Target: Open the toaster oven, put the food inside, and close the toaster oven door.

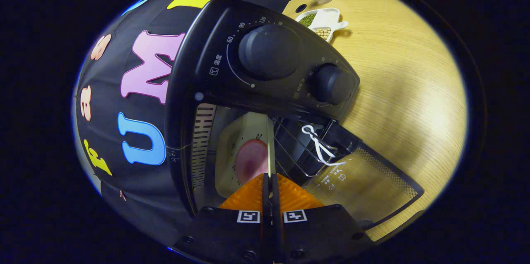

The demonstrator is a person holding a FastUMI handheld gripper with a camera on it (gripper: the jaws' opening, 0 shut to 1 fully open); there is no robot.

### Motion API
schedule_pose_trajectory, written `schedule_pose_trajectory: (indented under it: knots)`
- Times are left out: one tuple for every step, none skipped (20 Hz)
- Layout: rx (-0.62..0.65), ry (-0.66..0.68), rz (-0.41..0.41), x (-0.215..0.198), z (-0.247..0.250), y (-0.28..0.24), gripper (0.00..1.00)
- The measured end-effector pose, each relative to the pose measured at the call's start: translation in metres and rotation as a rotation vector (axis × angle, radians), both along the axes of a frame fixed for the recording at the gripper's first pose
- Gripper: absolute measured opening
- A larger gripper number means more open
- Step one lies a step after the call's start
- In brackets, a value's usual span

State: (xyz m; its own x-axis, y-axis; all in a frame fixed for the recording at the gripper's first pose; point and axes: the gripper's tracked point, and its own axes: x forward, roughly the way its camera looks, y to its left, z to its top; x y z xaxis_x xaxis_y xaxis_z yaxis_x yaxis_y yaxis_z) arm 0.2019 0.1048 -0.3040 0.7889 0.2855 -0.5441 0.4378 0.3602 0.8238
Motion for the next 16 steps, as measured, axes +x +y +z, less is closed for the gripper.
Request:
schedule_pose_trajectory:
  knots:
    - [0.008, -0.008, 0.006, -0.002, 0.003, 0.002, 0.08]
    - [0.014, -0.018, 0.011, -0.002, 0.007, 0.003, 0.11]
    - [0.011, -0.031, 0.015, -0.003, 0.011, 0.006, 0.16]
    - [0.003, -0.036, 0.021, -0.005, 0.012, 0.006, 0.19]
    - [-0.006, -0.037, 0.032, -0.010, 0.013, 0.007, 0.31]
    - [-0.016, -0.037, 0.045, -0.015, 0.016, 0.009, 0.43]
    - [-0.020, -0.041, 0.064, -0.021, 0.020, 0.011, 0.55]
    - [-0.024, -0.041, 0.086, -0.028, 0.023, 0.015, 0.75]
    - [-0.036, -0.039, 0.105, -0.036, 0.026, 0.017, 0.96]
    - [-0.053, -0.037, 0.122, -0.046, 0.030, 0.018, 0.96]
    - [-0.073, -0.038, 0.143, -0.054, 0.034, 0.020, 0.96]
    - [-0.097, -0.040, 0.168, -0.063, 0.039, 0.021, 0.97]
    - [-0.123, -0.042, 0.194, -0.072, 0.043, 0.024, 0.99]
    - [-0.151, -0.044, 0.227, -0.082, 0.046, 0.028, 0.99]
    - [-0.180, -0.044, 0.262, -0.092, 0.048, 0.031, 0.99]
    - [-0.213, -0.045, 0.299, -0.102, 0.051, 0.034, 0.99]
